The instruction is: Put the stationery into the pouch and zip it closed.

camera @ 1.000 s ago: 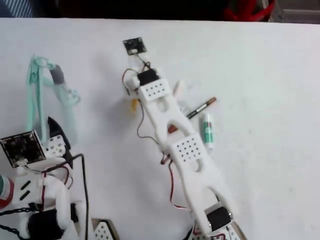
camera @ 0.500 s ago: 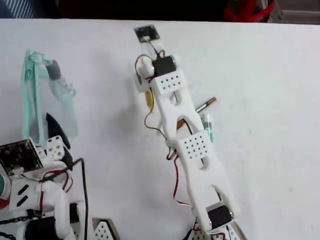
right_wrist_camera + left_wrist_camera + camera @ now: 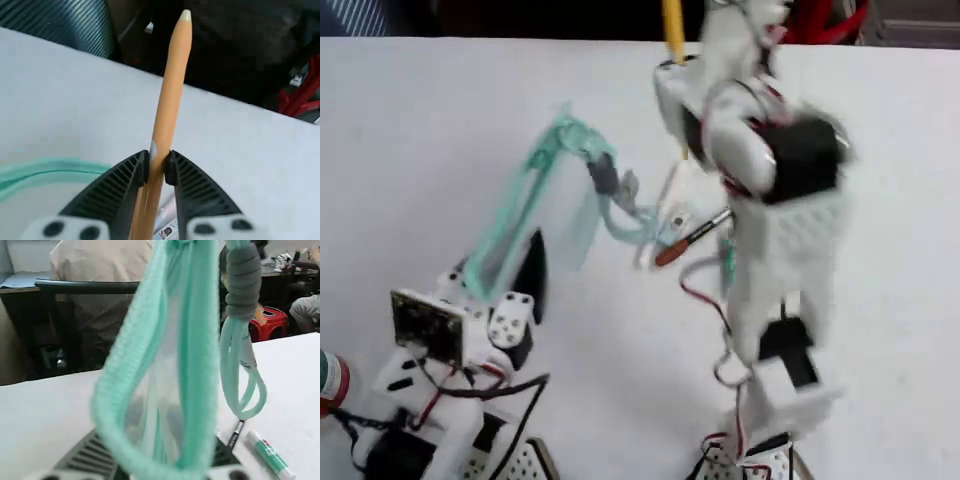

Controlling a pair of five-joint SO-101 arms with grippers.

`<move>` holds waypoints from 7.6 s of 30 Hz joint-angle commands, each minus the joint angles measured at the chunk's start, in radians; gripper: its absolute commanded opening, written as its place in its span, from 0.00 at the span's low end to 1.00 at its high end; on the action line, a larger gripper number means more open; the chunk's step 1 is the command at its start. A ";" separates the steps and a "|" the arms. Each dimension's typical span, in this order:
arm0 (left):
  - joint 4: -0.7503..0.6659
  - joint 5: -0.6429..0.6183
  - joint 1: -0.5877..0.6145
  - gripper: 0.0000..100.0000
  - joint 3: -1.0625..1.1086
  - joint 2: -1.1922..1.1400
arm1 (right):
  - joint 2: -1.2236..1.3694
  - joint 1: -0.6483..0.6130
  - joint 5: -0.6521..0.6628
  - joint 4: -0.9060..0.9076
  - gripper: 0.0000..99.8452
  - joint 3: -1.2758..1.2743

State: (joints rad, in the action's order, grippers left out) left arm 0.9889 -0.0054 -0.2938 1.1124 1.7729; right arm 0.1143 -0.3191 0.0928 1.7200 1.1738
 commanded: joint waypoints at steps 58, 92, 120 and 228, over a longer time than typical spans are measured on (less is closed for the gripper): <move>0.124 0.063 -0.094 0.02 -0.193 -0.417 | -0.924 -0.412 0.055 -1.504 0.02 -1.653; 0.097 -0.130 0.068 0.26 -0.201 -0.417 | -1.293 -0.380 -0.051 -1.733 0.02 -2.186; 0.206 -0.126 0.153 0.26 -0.195 -0.415 | -1.316 -0.565 -0.043 -1.389 0.02 -2.186; 0.063 -0.075 0.071 0.22 0.213 0.044 | -0.188 -0.268 -0.003 -0.645 0.20 -0.875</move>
State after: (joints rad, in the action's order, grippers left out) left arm 1.0472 -0.0913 -0.2110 1.3717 1.8236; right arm 0.0238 -0.5892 0.0361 1.0541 0.2578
